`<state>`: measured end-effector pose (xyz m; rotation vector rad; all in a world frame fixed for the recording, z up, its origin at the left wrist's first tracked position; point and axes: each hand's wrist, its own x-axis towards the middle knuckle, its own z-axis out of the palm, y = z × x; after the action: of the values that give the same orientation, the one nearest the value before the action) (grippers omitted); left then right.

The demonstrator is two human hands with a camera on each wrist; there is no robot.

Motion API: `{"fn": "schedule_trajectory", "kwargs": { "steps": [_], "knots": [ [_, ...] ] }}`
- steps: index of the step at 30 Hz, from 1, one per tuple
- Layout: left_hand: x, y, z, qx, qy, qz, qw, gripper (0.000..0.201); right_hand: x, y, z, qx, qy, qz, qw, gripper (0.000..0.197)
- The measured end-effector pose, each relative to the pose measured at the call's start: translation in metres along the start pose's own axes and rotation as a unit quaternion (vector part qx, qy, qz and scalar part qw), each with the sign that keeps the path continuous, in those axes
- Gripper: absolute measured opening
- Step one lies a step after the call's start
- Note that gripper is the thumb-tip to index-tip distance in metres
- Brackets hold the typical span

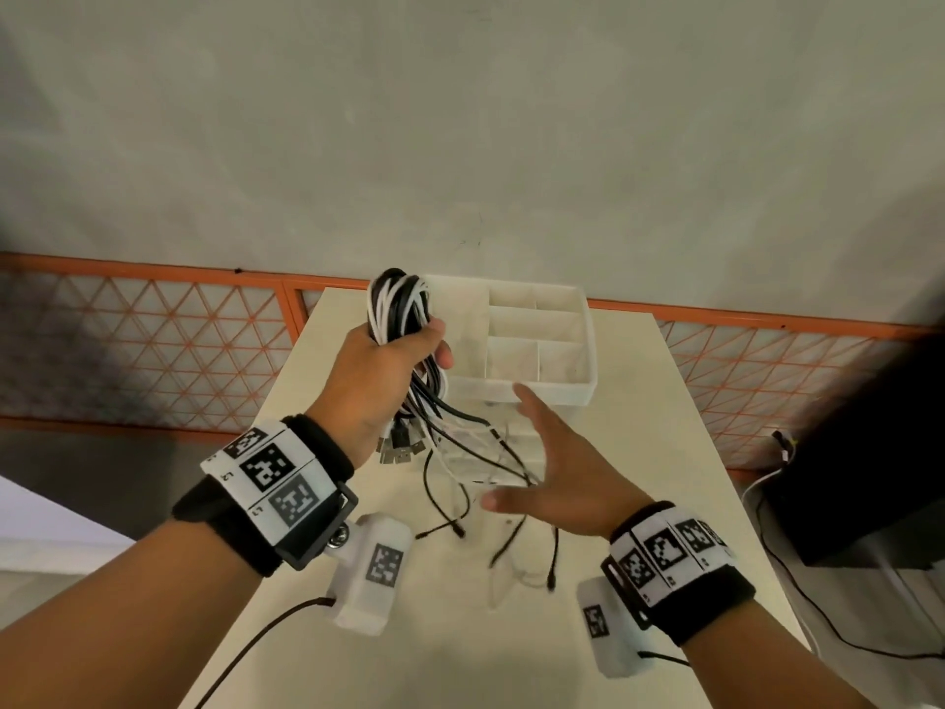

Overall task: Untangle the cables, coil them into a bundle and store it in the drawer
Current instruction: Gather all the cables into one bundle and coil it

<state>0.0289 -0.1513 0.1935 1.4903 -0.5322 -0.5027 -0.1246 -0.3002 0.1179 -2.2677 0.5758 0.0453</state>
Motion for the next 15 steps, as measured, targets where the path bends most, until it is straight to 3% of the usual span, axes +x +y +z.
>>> {"fn": "schedule_trajectory", "kwargs": {
  "steps": [3,5,7,11,13,15],
  "knots": [
    [-0.006,-0.003,0.014,0.012,-0.034,-0.008,0.999,0.024,0.005,-0.043,0.012,0.096,0.019,-0.086,0.991,0.122],
    [-0.009,-0.004,0.018,-0.010,-0.054,-0.024,0.998,0.024,0.009,-0.052,0.027,0.110,0.025,-0.109,0.988,0.107],
    [-0.009,-0.007,0.015,-0.007,-0.061,-0.022,0.998,0.024,0.008,-0.050,0.036,0.121,0.036,-0.084,0.988,0.082],
    [-0.007,-0.006,-0.001,-0.048,-0.085,-0.028,0.995,0.013,0.004,-0.027,0.036,0.056,0.000,-0.005,0.998,0.006],
    [-0.011,-0.004,-0.008,-0.099,-0.170,-0.054,0.979,0.013,0.007,-0.007,0.035,-0.012,0.018,0.018,1.000,0.025],
    [-0.016,-0.005,-0.012,-0.079,-0.256,-0.088,0.959,0.014,0.012,0.007,0.030,-0.070,0.049,0.049,0.995,0.024]
  ]
}}
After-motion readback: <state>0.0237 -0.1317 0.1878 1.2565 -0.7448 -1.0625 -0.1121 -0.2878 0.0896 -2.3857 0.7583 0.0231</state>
